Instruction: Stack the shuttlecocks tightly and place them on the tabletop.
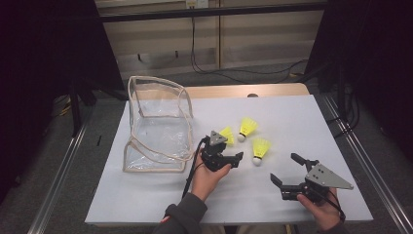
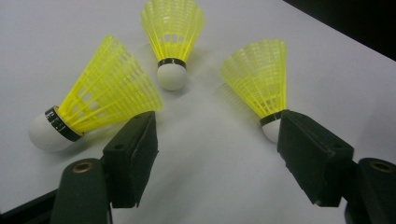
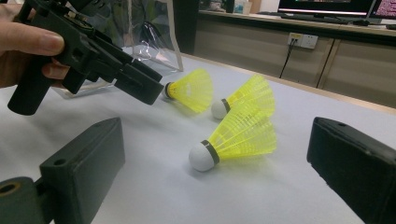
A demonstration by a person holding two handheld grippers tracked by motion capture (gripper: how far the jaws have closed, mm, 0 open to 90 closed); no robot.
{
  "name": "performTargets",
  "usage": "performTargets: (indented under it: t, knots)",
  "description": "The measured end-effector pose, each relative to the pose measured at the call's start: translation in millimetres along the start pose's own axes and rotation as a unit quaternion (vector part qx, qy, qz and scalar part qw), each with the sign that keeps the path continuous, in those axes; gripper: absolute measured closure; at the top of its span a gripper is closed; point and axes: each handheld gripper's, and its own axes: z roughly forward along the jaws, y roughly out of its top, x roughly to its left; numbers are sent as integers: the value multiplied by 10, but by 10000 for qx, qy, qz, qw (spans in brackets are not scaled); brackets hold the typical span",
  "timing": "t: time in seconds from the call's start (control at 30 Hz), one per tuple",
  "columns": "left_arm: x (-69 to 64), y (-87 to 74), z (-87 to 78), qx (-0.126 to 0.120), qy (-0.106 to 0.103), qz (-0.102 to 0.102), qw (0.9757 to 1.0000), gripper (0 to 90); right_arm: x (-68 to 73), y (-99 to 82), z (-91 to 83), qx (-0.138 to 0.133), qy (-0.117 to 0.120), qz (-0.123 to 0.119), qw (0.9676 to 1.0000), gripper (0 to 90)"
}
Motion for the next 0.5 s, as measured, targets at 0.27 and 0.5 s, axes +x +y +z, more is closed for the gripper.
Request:
performTargets:
  t: [0.27, 0.5]
  knots:
    - [-50, -43, -53, 101, -71, 199, 9997, 210, -1, -3, 4, 13, 17, -9, 10000, 33]
    - [-70, -98, -100, 96, -206, 175, 9996, 160, 0, -4, 7, -3, 13, -20, 10000, 33]
